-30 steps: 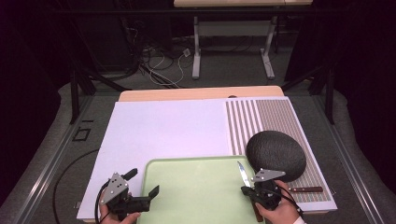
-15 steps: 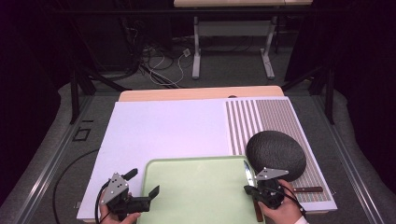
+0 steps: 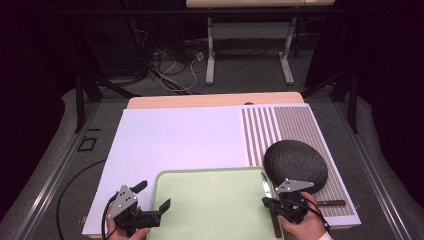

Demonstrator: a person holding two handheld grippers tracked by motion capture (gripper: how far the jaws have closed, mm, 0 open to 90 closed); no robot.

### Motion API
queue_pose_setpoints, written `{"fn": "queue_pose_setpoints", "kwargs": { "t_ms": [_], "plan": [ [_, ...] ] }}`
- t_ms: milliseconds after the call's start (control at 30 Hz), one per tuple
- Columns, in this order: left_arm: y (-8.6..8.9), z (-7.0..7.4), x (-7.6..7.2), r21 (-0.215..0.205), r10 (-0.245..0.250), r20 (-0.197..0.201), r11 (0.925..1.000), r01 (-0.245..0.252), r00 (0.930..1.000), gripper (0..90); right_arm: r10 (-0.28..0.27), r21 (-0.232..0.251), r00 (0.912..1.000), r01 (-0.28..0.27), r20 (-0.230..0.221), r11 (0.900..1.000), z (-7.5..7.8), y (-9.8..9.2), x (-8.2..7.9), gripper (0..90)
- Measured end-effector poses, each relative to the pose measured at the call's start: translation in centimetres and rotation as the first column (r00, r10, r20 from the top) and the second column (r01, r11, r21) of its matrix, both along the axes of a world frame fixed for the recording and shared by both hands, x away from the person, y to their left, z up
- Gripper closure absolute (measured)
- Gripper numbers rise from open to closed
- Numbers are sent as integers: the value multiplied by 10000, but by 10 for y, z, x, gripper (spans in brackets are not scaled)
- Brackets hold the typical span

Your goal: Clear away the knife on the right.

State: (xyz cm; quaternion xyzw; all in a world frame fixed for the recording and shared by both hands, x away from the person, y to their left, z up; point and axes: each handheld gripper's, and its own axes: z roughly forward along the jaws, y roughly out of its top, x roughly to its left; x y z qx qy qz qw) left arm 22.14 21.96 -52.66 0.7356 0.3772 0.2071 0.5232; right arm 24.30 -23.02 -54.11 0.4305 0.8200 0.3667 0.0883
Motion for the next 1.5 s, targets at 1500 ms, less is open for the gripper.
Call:
{"fn": "queue_pose_setpoints", "kwargs": {
  "t_ms": [1500],
  "plan": [
    [0, -1, 1, -41, 67, -71, 10000, -67, 10000, 6, -619, 149, 9867, 603, 1505, 9981, 17, -49, 13, 536]
  ]
}}
